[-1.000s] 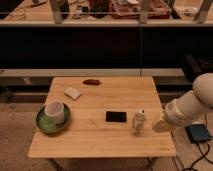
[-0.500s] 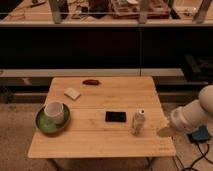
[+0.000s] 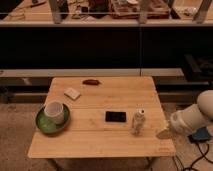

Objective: Knock the bottle over

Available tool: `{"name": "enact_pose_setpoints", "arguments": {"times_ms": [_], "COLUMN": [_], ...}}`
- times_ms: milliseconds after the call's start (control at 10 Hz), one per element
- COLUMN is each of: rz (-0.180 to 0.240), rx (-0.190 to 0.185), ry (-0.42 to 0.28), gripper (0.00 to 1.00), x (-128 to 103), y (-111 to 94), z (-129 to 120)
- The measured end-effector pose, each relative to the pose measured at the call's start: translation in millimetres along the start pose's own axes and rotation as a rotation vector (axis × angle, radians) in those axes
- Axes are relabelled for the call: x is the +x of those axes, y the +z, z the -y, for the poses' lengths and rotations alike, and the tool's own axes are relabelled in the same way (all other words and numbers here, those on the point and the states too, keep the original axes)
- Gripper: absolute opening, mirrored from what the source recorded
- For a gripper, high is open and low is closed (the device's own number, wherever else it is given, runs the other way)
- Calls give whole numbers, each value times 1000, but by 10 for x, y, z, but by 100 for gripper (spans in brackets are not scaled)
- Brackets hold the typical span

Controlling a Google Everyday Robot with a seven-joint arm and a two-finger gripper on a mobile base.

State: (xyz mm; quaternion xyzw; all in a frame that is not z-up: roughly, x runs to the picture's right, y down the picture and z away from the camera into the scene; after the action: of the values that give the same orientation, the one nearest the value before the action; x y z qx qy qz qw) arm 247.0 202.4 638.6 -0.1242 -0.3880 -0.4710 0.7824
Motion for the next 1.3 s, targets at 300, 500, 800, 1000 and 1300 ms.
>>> {"name": "enact_pose_setpoints", "arguments": {"times_ms": [300,500,800,1000,1300], "rz": [28,43,58,65,75], "rx": [-3,-1,-8,-17,-39], "ry": [-2,3,5,3,-16], "gripper": [0,0,0,0,0], "x": [64,104,125,134,152], "y": [192,292,392,491,641], "z": [-77,-119,-155,-205,-268]}}
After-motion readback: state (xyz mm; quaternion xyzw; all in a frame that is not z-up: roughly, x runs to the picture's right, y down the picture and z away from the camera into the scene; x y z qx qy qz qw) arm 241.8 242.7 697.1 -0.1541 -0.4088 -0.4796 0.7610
